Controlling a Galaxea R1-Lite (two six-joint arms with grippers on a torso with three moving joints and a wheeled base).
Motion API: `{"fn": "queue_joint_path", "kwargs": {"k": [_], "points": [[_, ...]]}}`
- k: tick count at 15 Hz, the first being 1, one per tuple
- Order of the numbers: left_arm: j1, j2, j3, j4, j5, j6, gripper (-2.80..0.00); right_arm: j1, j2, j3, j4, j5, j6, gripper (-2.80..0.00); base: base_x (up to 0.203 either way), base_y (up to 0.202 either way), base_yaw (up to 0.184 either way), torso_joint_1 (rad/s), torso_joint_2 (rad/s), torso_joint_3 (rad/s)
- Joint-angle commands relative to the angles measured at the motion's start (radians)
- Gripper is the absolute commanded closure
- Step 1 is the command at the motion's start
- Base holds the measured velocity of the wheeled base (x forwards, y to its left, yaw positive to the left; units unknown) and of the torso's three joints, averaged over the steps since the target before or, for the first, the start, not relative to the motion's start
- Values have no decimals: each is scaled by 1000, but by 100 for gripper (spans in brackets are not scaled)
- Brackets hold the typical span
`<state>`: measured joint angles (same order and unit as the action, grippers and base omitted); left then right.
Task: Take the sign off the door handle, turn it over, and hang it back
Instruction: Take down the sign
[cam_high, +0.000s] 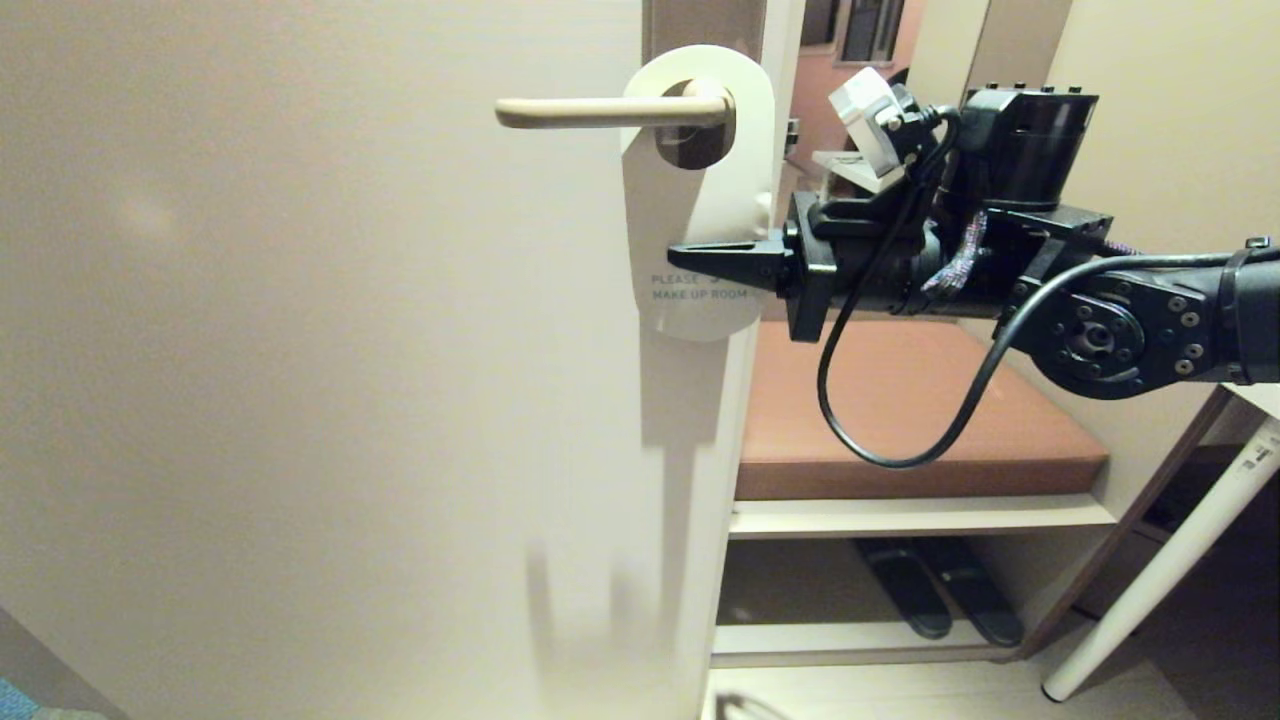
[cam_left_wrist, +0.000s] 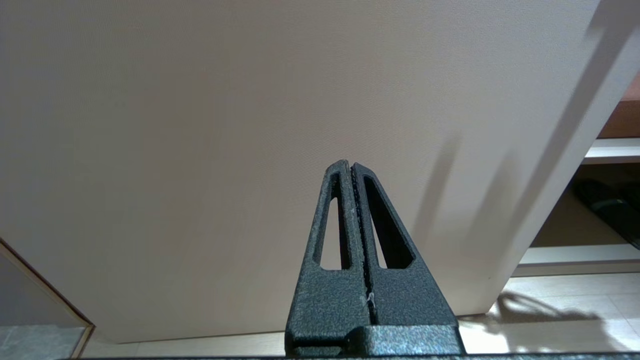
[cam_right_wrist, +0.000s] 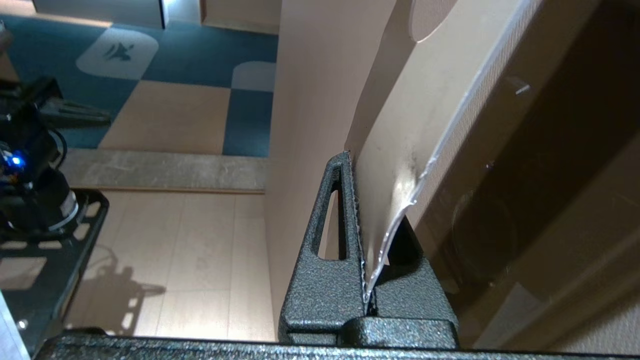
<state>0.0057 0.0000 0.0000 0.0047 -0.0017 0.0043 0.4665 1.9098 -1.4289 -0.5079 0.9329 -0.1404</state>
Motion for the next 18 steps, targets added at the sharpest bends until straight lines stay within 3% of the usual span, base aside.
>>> {"fn": "queue_joint_path", "kwargs": {"k": [1,11,18], "points": [[0,0,0,0,0,0,0,16,-5,-20,-3,1,22,0,0,0,0,0,0,0],[0,0,0,0,0,0,0,44,-43,1,5,-104,34,0,0,0,0,0,0,0],[0,0,0,0,0,0,0,105,-84,48,38,-279,36,0,0,0,0,0,0,0]]}}
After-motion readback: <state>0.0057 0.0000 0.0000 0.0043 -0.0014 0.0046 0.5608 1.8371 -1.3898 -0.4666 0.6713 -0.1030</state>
